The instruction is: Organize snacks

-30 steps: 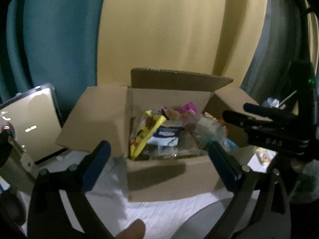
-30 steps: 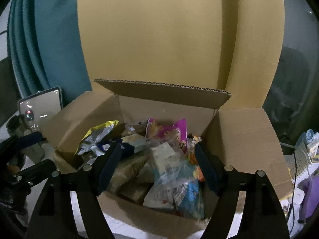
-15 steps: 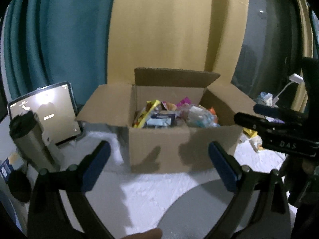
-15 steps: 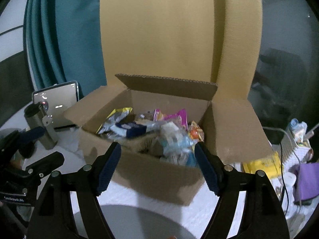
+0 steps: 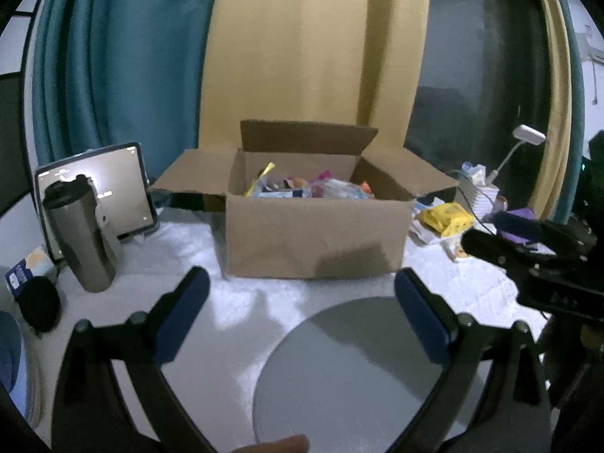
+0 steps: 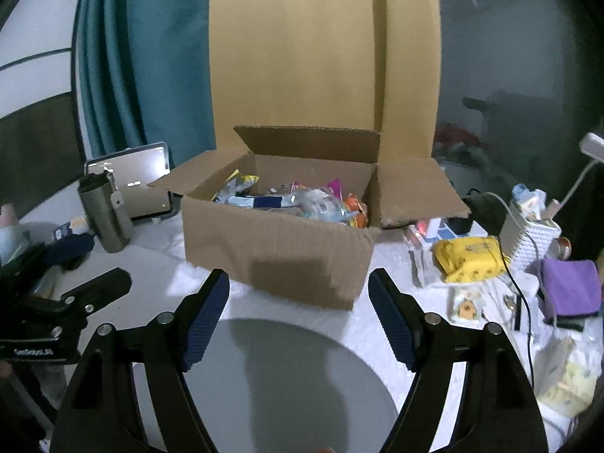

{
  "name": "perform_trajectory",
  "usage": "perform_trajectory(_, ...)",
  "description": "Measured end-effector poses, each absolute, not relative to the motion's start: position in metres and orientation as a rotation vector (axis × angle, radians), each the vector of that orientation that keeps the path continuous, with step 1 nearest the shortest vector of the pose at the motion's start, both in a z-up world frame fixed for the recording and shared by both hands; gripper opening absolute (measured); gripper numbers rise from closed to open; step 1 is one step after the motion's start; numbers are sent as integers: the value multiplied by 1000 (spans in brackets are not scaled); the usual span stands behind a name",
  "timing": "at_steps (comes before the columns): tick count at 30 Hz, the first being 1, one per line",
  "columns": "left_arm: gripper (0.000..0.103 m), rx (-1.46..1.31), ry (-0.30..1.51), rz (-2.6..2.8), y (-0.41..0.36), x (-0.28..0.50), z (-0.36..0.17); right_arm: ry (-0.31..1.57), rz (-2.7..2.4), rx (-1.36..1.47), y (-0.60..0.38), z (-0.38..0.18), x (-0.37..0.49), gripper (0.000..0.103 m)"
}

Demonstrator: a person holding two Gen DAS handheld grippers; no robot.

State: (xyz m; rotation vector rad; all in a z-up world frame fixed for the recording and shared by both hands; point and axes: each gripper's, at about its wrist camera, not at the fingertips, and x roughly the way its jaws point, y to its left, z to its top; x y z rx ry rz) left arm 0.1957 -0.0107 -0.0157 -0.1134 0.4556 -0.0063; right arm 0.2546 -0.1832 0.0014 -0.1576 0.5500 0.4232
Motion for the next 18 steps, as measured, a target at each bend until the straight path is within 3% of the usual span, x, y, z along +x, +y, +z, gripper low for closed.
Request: perform_trajectory(18, 99, -63, 277, -54, -46, 100, 13, 354, 366, -109, -227, 33, 138, 80)
